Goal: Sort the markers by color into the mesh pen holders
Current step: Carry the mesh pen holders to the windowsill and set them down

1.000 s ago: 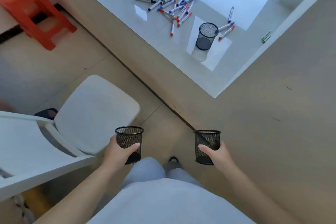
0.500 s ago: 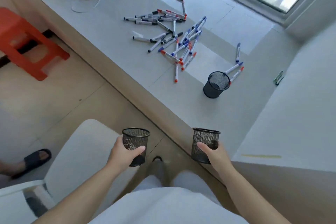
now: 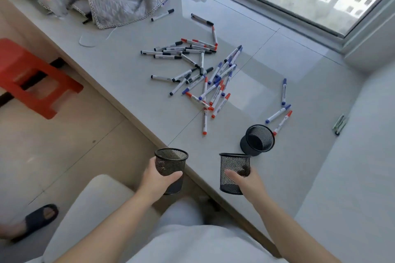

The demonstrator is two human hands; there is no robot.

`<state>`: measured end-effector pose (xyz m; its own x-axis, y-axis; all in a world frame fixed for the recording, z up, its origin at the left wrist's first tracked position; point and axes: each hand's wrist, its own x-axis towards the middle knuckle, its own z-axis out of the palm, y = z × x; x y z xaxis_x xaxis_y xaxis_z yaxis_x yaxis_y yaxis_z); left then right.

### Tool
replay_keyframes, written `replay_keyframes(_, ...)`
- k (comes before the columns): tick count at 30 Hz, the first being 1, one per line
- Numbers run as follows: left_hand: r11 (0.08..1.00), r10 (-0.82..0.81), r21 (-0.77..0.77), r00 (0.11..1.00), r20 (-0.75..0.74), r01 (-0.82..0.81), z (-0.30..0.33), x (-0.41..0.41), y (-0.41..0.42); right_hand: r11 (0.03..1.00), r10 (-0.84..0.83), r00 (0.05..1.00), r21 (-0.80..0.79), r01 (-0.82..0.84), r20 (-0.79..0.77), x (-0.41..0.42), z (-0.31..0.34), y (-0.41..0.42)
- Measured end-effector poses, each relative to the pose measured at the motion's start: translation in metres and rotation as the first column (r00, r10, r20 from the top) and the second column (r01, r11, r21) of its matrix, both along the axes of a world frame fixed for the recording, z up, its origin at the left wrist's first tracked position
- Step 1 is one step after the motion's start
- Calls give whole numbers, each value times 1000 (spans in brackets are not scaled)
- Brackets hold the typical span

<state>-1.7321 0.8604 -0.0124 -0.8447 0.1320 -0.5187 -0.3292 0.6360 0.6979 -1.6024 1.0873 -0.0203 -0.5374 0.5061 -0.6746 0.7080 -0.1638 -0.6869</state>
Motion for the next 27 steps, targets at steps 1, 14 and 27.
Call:
replay_keyframes(1,1000,7,9,1000,-4,-7,0,-6,4,1000,-1,1000,-14,1,-8,-7,1,3)
replay_keyframes(14,967,-254,-16,967,-3,254,-7,-156,50,978,-205,978,-48,203,-42,-112,0,0)
replay_keyframes(27,750,-646,-71,752,134,657,-16,-277,64,834,-549,836,92,545,26,-189,-13,-65)
